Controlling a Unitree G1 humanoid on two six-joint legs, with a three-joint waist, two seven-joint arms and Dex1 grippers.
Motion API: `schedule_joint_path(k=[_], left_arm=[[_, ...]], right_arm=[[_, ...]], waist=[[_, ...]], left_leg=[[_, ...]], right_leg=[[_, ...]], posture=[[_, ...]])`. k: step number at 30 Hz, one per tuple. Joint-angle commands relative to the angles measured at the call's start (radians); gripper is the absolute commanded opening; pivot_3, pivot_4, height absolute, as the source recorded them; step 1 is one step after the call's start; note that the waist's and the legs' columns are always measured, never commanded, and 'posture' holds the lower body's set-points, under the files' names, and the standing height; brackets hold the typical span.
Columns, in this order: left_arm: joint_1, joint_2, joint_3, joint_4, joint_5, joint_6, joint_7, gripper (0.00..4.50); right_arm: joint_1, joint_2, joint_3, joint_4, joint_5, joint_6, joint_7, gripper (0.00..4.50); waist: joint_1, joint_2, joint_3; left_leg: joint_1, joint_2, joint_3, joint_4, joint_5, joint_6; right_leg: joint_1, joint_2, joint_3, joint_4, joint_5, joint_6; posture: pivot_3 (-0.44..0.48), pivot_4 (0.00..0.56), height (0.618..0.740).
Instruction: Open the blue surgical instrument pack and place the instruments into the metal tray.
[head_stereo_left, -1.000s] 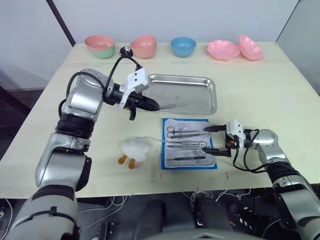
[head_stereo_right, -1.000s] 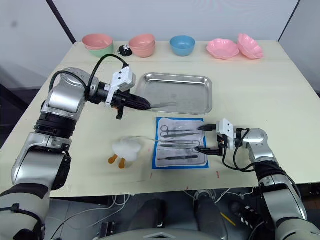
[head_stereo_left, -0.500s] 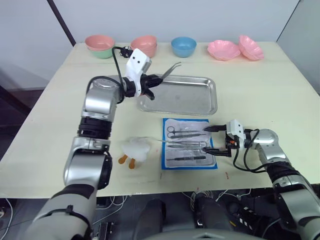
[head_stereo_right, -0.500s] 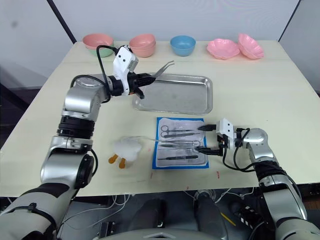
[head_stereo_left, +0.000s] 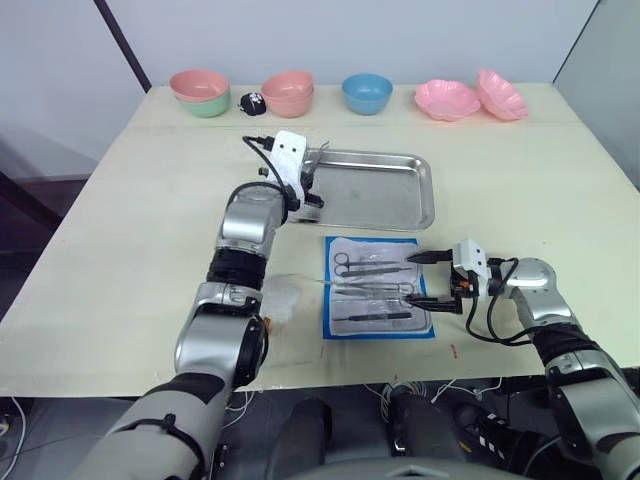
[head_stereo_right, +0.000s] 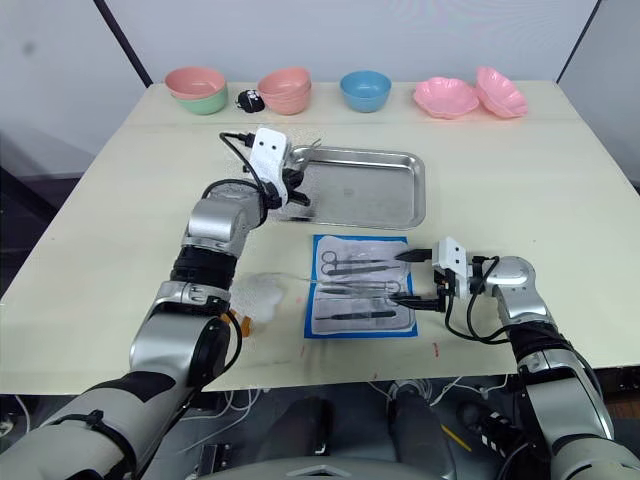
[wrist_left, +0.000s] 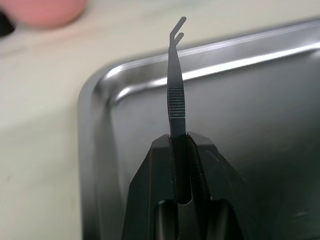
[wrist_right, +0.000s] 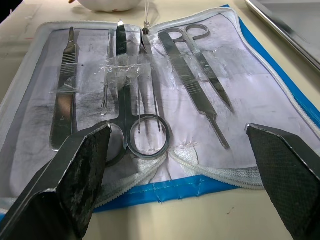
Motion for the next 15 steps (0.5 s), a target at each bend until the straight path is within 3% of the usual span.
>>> schedule_joint_path(k=[1, 15], left_arm=[[-0.050, -0.002, -0.003, 0.031, 0.020, -0.014, 0.038, 0.06], [-0.072, -0.050, 0.048, 0.148, -0.011, -0.004, 0.116, 0.06]], right_arm=[[0.039, 0.005, 0.063, 0.062, -0.097, 0.015, -0.016, 4.50], [0.035, 0.007, 0.063, 0.066, -0.098, 0.011, -0.017, 4.50]], waist=[[0.000, 0.000, 0.000], [0.000, 0.000, 0.000]], left_leg=[[0.000, 0.000, 0.000, 0.000, 0.000, 0.000], [0.000, 0.000, 0.000, 0.000, 0.000, 0.000]], right_leg=[[0.000, 0.000, 0.000, 0.000, 0.000, 0.000], [0.000, 0.000, 0.000, 0.000, 0.000, 0.000]], posture=[[0.000, 0.150, 0.740], [0.000, 0.150, 0.740]])
